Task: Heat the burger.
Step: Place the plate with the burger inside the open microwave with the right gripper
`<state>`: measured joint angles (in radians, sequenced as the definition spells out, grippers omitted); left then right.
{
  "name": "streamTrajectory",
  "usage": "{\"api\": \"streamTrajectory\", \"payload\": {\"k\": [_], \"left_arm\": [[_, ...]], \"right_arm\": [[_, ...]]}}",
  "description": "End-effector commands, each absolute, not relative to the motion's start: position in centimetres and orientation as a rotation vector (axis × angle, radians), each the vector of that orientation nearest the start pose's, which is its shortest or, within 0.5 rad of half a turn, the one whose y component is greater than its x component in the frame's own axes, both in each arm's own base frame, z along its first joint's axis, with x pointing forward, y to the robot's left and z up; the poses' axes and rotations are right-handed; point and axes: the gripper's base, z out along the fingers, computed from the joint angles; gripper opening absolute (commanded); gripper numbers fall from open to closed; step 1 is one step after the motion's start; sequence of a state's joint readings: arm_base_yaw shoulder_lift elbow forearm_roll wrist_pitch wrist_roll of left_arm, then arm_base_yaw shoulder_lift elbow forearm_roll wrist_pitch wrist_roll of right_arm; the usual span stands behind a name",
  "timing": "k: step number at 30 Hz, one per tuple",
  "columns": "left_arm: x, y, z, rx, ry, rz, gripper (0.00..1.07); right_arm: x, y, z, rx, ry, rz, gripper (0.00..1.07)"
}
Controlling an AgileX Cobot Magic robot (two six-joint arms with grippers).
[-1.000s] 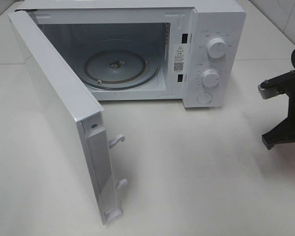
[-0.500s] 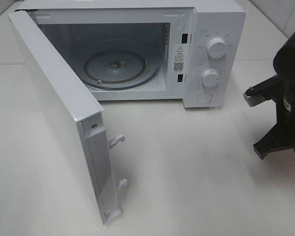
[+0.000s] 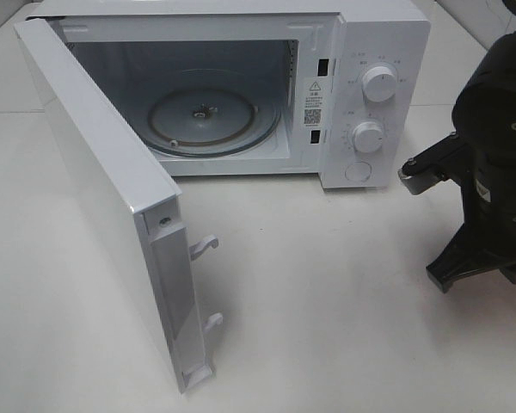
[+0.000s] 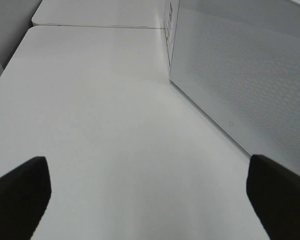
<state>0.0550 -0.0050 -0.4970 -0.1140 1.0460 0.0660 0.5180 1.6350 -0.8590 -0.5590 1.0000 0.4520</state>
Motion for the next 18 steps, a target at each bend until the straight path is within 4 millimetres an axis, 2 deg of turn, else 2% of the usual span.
{"api": "streamTrajectory", "payload": {"k": [1,8,12,16,18], "left_arm": [[-0.7,-0.9,27.8,0.013,1.994,-0.062,1.0],[-0.7,-0.9,27.8,0.013,1.994,-0.062,1.0],[-0.7,-0.9,27.8,0.013,1.994,-0.062,1.0],[-0.7,-0.9,27.8,0.013,1.994,-0.062,1.0],[-0.7,-0.9,27.8,0.013,1.994,-0.062,1.0]], "right_arm": [[23.8,9.5,19.1,-0.631,2.857,-0.764,0.0],[22.9,10.4,19.9,-0.679,2.83,-0.774,0.0],[21.8,11.1,20.4,-0.732,2.796,-0.755,0.0],[19.6,11.2,20.0,-0.811,2.791,-0.747,0.0],[19.3,11.2,19.9,-0.824,2.789,-0.746,0.0]]}}
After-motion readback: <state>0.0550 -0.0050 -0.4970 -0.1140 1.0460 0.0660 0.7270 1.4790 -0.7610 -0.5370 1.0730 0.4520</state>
